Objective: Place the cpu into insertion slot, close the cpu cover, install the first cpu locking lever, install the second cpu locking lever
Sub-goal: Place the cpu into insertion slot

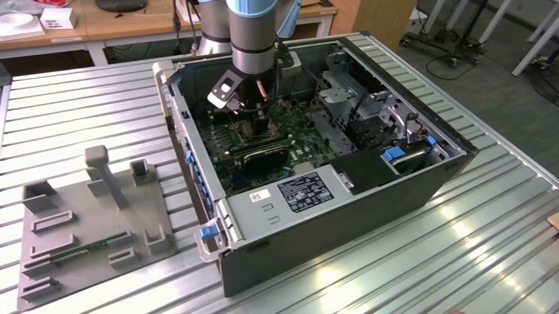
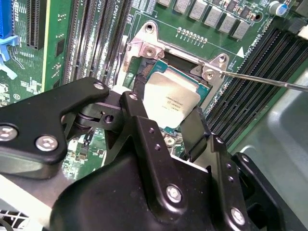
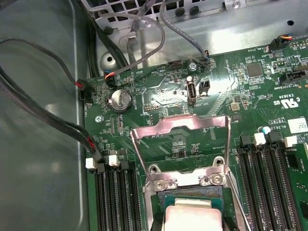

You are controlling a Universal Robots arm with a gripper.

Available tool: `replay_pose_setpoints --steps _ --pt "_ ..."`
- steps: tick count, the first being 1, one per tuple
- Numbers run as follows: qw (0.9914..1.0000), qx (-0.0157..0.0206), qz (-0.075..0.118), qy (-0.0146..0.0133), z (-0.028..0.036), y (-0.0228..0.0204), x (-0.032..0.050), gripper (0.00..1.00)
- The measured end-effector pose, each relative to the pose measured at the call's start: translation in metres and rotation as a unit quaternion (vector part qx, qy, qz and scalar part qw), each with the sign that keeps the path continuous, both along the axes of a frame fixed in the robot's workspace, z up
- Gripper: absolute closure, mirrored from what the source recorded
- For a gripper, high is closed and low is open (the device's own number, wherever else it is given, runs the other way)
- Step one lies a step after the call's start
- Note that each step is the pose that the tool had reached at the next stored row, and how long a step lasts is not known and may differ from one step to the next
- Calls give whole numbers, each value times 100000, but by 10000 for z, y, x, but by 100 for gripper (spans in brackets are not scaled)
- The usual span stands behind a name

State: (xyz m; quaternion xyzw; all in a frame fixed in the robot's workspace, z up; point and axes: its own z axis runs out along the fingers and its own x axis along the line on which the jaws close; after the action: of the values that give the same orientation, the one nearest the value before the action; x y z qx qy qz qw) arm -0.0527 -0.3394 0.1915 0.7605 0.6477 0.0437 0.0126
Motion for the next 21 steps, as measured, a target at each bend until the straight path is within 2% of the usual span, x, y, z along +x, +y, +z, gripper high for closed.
replay_pose_setpoints --steps 6,15,21 --pt "100000 14 6 -12 68 0 1 45" --pt "100000 17 -157 -6 75 0 0 45" --pt "99943 48 -3375 1 57 -3 0 45"
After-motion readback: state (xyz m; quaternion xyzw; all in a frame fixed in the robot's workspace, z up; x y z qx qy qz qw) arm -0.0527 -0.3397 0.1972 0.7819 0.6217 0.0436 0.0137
